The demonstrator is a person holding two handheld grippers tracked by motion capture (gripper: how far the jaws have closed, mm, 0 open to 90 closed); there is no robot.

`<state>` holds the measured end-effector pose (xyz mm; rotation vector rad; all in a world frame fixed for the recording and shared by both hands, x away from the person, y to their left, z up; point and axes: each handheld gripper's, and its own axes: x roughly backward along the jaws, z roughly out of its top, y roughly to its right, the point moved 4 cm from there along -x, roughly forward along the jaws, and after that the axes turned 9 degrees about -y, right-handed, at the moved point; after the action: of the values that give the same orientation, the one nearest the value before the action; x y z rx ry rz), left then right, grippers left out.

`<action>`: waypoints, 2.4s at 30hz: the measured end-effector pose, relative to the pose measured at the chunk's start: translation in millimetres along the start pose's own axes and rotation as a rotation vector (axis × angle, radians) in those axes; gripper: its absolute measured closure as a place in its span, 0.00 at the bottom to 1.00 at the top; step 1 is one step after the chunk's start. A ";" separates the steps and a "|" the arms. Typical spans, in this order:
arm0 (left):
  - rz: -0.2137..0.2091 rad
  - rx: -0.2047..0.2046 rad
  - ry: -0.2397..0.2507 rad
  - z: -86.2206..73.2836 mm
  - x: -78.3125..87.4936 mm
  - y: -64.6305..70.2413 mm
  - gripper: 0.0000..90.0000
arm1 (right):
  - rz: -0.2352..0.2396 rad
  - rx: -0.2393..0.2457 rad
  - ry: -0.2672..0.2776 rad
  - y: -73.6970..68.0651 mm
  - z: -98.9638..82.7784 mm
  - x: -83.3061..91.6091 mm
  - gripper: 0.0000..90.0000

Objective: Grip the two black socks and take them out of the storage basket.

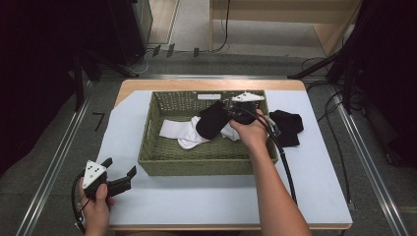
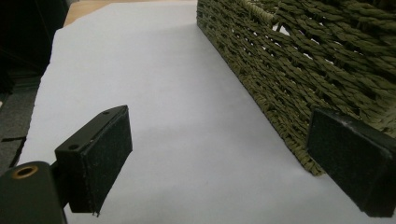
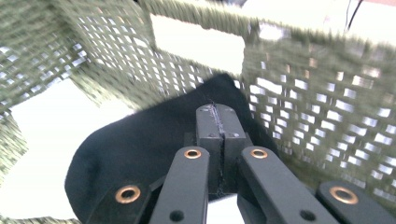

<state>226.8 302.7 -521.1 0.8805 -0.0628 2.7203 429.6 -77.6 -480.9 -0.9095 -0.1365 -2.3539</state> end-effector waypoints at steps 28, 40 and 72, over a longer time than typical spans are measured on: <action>-0.006 -0.001 -0.001 0.0 0.1 -0.2 0.09 | 0.045 -0.010 -0.018 0.7 5.5 -4.6 0.94; -0.004 -0.001 -0.003 0.1 -0.3 0.0 0.09 | 0.003 0.043 0.284 -13.4 35.4 53.5 0.93; -0.006 0.009 0.016 -0.4 2.0 -1.2 0.09 | -0.306 0.015 0.653 49.7 29.6 160.1 0.94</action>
<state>225.4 304.4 -520.3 0.8599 -0.0442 2.7237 382.0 -189.4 -361.7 -0.0775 -0.0271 -2.8006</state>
